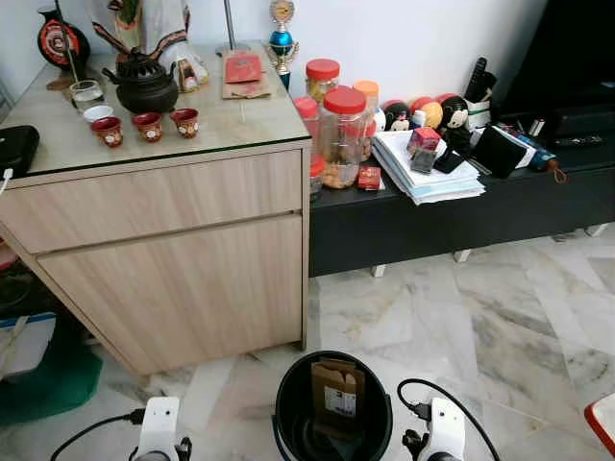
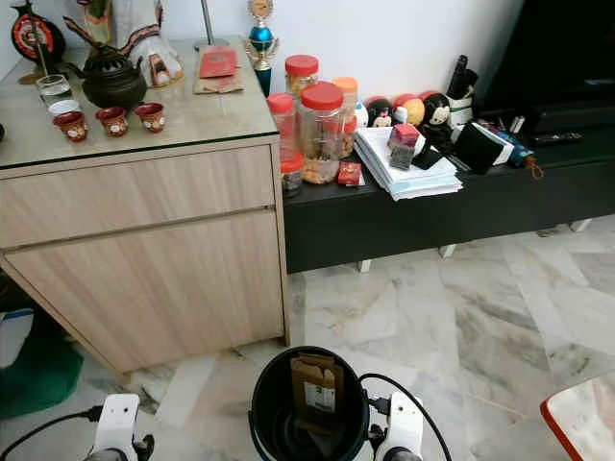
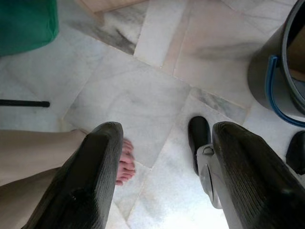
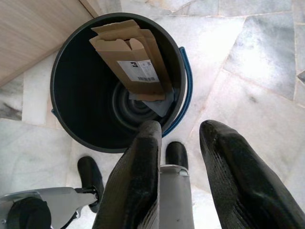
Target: Picking trash to rubbish bin
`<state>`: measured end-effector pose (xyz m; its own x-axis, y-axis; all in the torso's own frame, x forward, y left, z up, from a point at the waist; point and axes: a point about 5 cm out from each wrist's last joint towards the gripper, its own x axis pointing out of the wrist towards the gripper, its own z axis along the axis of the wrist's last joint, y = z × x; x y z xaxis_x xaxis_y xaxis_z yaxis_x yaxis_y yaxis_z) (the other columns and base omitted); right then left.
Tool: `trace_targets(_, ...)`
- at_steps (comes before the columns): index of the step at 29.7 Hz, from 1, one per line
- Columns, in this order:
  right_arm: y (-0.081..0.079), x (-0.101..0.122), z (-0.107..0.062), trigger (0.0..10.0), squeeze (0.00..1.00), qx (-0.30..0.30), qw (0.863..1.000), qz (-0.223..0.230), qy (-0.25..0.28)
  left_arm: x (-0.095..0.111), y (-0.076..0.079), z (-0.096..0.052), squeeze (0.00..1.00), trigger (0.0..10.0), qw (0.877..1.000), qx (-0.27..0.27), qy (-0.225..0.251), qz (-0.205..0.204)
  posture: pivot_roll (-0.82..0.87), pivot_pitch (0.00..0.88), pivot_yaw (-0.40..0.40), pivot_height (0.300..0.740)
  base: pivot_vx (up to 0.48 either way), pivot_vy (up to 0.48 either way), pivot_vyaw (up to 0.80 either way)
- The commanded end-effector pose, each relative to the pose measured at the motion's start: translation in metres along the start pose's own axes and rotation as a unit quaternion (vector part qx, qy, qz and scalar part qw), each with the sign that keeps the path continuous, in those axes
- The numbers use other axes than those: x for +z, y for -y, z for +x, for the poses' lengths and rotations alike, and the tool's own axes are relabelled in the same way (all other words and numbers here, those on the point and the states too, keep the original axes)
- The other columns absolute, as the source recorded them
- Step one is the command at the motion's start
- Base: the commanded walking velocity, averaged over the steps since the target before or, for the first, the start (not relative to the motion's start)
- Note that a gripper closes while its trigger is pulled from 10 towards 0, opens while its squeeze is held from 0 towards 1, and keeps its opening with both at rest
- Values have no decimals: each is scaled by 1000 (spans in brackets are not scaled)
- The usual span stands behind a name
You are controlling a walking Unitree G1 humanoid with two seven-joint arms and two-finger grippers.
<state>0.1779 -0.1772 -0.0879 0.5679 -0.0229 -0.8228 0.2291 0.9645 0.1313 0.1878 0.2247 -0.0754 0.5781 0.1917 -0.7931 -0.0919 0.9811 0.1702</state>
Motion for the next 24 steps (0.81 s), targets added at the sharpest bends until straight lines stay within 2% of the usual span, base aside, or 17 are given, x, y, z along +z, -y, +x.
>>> trace_targets(1, -2, -1, 0, 10000, 0, 6, 1000, 1, 2, -7, 3, -1, 0, 10000, 1000, -4, -13, 13, 4, 11, -16, 740, 0, 0, 0)
trace_targets(24, -10, -3, 0, 10000, 0, 23, 1000, -14, -2, -11, 2, -2, 0, 10000, 1000, -9, -17, 20, 5, 0, -1, 740, 0, 0, 0)
